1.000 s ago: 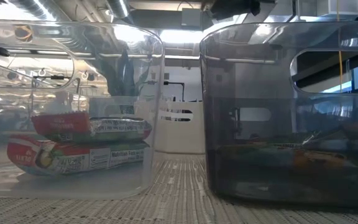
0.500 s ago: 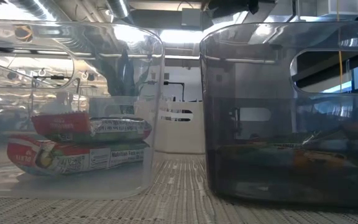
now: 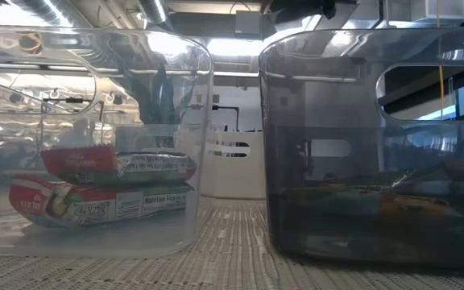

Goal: Pick and place Granola Bars by type
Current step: Put the yellow granola bar into the black transparent bin

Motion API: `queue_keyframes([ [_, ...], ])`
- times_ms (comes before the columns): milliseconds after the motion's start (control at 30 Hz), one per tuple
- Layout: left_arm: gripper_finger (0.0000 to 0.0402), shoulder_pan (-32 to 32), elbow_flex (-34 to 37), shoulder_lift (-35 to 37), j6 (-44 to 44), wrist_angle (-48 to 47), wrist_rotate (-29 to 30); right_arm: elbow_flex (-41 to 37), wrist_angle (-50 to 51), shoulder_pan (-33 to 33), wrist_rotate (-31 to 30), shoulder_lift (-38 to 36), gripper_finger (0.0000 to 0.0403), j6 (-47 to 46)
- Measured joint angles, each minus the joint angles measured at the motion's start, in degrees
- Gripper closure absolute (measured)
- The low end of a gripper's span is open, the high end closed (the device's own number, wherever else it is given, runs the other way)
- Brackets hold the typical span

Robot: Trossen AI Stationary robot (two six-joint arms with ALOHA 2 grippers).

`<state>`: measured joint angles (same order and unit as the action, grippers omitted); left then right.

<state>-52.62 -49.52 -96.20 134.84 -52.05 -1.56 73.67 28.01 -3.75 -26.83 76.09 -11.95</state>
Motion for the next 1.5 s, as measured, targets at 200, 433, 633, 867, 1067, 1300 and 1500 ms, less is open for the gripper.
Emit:
queue_keyframes([
  [200,0.0148,0.0,-0.1,0.0,-1.3,-1.2,-0.1,0.0,0.0,0.0,0.0,0.0,0.0226,0.0],
  [433,0.0148,0.1,-0.1,0.0,-2.8,-1.4,-0.4,0.0,0.1,0.0,0.0,0.0,0.0226,0.0],
  [633,0.0151,0.1,-0.1,0.0,-3.5,-1.5,-0.5,0.0,0.1,0.0,0.0,0.0,0.0226,0.1],
  [867,0.0193,0.1,-0.1,0.1,-3.6,-1.2,-0.5,0.0,0.1,0.0,0.0,0.0,0.0226,0.2],
  [1067,0.0227,0.1,-0.1,0.1,-4.5,-1.0,-0.3,0.0,0.1,0.0,0.0,0.0,0.0226,0.2],
  [1300,0.0251,0.1,0.0,0.1,-5.3,-1.5,0.9,0.0,0.1,0.0,0.0,0.0,0.0226,0.2],
  [1500,0.0271,0.1,0.0,0.1,-6.6,-1.6,1.0,0.0,0.1,0.0,0.0,0.0,0.0226,0.2],
])
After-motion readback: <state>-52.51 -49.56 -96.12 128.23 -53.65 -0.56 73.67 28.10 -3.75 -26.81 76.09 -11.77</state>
